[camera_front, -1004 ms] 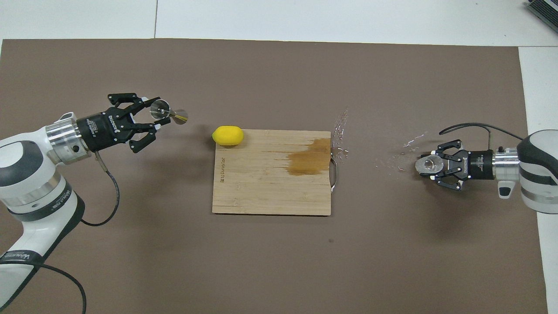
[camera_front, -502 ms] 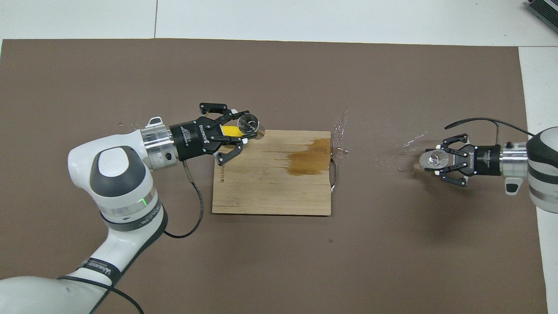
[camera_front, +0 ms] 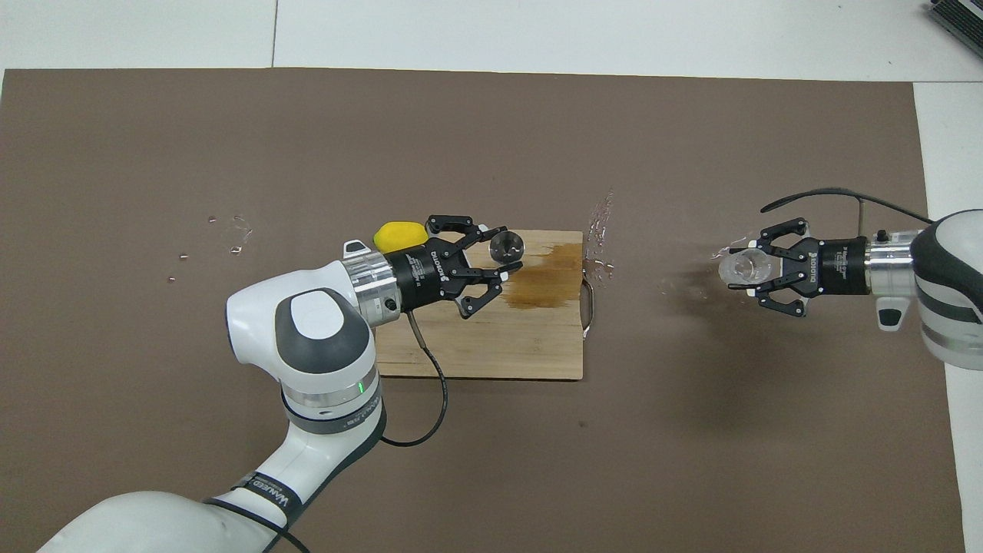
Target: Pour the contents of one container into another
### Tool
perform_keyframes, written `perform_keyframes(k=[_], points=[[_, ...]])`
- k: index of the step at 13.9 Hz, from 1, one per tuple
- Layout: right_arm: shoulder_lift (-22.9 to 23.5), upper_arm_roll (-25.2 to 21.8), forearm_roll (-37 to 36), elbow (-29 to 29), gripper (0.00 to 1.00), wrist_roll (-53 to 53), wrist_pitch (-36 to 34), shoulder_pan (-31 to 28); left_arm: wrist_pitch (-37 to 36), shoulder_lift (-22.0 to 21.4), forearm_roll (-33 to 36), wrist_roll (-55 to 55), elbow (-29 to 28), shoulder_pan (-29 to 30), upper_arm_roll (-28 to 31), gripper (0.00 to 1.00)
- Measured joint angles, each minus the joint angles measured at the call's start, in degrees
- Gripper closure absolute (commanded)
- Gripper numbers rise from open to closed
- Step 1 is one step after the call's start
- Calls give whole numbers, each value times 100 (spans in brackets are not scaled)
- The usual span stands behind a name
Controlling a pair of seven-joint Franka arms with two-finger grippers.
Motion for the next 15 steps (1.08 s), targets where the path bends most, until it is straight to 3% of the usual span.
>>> perform_keyframes(k=[8, 14, 15], points=[[-354, -1, -76, -1, 90, 1058, 429, 744, 220, 246, -178, -4, 188, -424, 7, 100], [-487, -1, -542, 266, 89, 2219, 747, 1317, 224, 368, -179, -4, 187, -481, 14, 100], [-486, 0, -710, 301, 90, 2443, 863, 1473, 223, 385, -183, -4, 190, -483, 15, 86]])
